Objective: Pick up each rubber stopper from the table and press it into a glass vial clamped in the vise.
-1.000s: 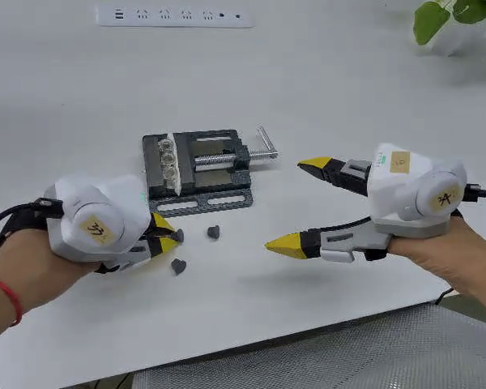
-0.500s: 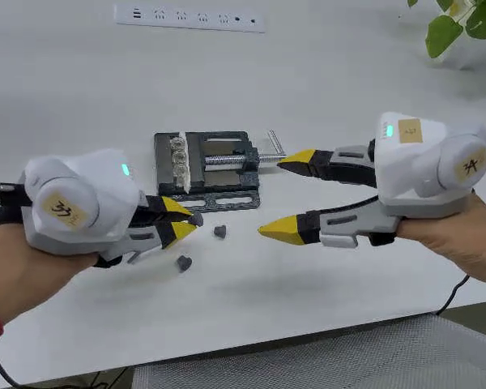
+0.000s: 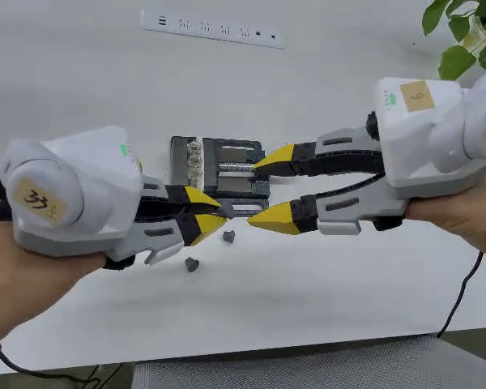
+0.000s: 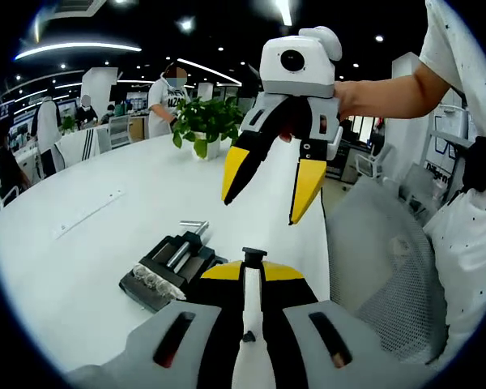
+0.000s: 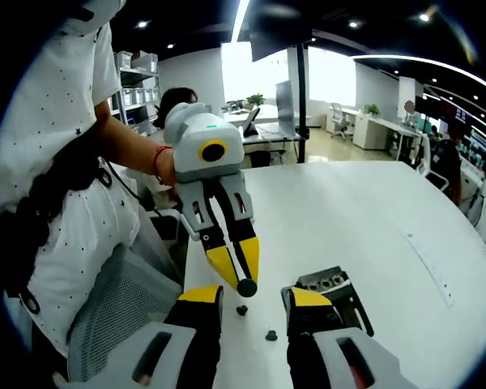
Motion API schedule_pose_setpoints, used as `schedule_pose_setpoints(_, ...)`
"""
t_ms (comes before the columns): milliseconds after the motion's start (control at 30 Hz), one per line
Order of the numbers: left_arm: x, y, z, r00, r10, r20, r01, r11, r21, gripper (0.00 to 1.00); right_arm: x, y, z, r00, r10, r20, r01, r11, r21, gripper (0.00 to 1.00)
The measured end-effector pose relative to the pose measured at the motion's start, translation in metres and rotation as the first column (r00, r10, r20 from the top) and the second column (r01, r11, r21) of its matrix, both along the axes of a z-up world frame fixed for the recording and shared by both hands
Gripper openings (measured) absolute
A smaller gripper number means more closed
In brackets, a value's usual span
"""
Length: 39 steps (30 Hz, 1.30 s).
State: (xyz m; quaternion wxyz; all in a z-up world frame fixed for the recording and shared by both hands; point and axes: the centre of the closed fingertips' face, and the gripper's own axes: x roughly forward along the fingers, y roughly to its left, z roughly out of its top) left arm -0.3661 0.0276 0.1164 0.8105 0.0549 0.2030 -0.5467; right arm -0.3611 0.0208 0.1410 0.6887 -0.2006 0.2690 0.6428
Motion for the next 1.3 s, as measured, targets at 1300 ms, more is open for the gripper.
schedule_pose_setpoints(1300,-0.007,-0.002,0.021,0.999,-0.024,0.026,0.026,0.998,-0.063,0.03,-0.02,0.014,-0.001,0.989,0.147,-0.014,-0.148,0.986,-0.075,0.07)
